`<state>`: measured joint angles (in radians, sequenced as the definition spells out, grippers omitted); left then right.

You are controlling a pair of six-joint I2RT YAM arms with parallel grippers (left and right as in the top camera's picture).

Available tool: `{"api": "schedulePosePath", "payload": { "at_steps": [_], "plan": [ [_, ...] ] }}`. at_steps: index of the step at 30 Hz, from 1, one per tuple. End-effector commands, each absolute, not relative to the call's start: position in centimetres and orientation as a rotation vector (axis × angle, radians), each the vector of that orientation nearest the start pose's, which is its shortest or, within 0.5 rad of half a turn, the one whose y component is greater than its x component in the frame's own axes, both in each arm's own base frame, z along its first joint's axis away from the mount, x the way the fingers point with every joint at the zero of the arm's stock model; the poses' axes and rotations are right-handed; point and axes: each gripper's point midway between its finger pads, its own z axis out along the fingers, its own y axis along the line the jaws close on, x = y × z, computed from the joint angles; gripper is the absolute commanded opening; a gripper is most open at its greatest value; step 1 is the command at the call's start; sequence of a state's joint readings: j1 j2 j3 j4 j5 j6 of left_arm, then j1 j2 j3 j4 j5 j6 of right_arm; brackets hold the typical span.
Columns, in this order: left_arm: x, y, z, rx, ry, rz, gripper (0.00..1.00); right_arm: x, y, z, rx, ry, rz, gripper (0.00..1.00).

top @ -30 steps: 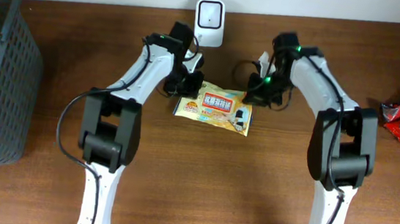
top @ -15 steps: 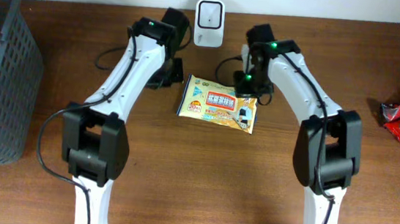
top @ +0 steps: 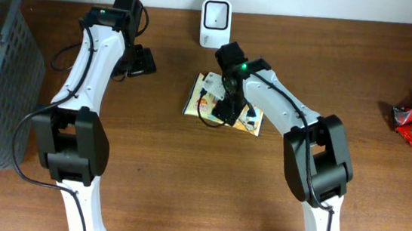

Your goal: Scan the item barcode

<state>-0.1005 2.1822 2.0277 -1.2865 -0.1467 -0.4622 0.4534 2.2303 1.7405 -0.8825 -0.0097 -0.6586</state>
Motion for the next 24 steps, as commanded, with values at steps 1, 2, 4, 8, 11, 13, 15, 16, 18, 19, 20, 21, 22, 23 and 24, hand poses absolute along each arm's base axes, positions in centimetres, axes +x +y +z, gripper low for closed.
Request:
{"api": "schedulePosePath", "payload": {
  "at_steps": [1, 2, 4, 8, 11, 13, 15, 16, 18, 19, 20, 21, 22, 23, 24],
  "plan": [
    [45.5, -1.9, 11.2, -0.556, 2.911, 0.164, 0.99, 42.8, 20.0, 0.4, -1.501, 2.538, -0.102, 0.62],
    [45.5, -1.9, 11.2, -0.556, 2.912, 0.164, 0.99, 42.6, 20.3, 0.1, -1.477, 2.557, -0.071, 0.36],
    [45.5, -1.9, 11.2, -0.557, 2.911, 0.164, 0.99, 43.2, 20.5, 0.7, -1.239, 2.651, -0.049, 0.04],
    [45.5, -1.9, 11.2, -0.557, 2.911, 0.164, 0.99, 45.1, 23.3, 10.1, -0.841, 2.704, 0.372, 0.04],
    [45.5, -1.9, 11.2, -0.556, 2.911, 0.164, 0.99, 44.0, 23.8, 19.0, -0.728, 2.581, 1.059, 0.04],
    [45.5, -1.9, 11.2, -0.556, 2.912, 0.164, 0.99, 43.8, 21.3, 21.0, -0.579, 2.543, 1.331, 0.04],
    [45.5, -1.9, 11.2, -0.556, 2.911, 0.164, 0.99, 44.1, 18.2, 20.9, -0.454, 2.588, 1.348, 0.04],
    [45.5, -1.9, 11.2, -0.556, 2.911, 0.164, 0.99, 44.0, 17.1, 20.5, -0.404, 2.620, 1.345, 0.04],
    [45.5, -1.9, 11.2, -0.556, 2.911, 0.164, 0.99, 44.1, 14.4, 17.5, -0.365, 2.771, 1.110, 0.04],
    [45.5, -1.9, 11.2, -0.556, 2.911, 0.164, 0.99, 44.3, 13.4, 15.9, -0.382, 2.843, 0.936, 0.13],
    [45.5, -1.9, 11.2, -0.557, 2.911, 0.164, 0.99, 44.3, 13.0, 14.2, -0.454, 2.913, 0.679, 0.66],
    [45.5, -1.9, 11.2, -0.557, 2.911, 0.164, 0.99, 44.4, 14.1, 13.9, -0.515, 2.904, 0.606, 0.94],
    [45.5, -1.9, 11.2, -0.556, 2.911, 0.164, 0.99, 45.0, 14.6, 13.2, -0.502, 2.915, 0.468, 0.99],
    [45.5, -1.9, 11.2, -0.556, 2.911, 0.164, 0.99, 45.4, 14.6, 12.3, -0.432, 2.939, 0.324, 0.99],
    [45.5, -1.9, 11.2, -0.556, 2.911, 0.164, 0.99, 45.8, 14.6, 10.9, -0.393, 2.949, 0.162, 0.99]
  ]
}}
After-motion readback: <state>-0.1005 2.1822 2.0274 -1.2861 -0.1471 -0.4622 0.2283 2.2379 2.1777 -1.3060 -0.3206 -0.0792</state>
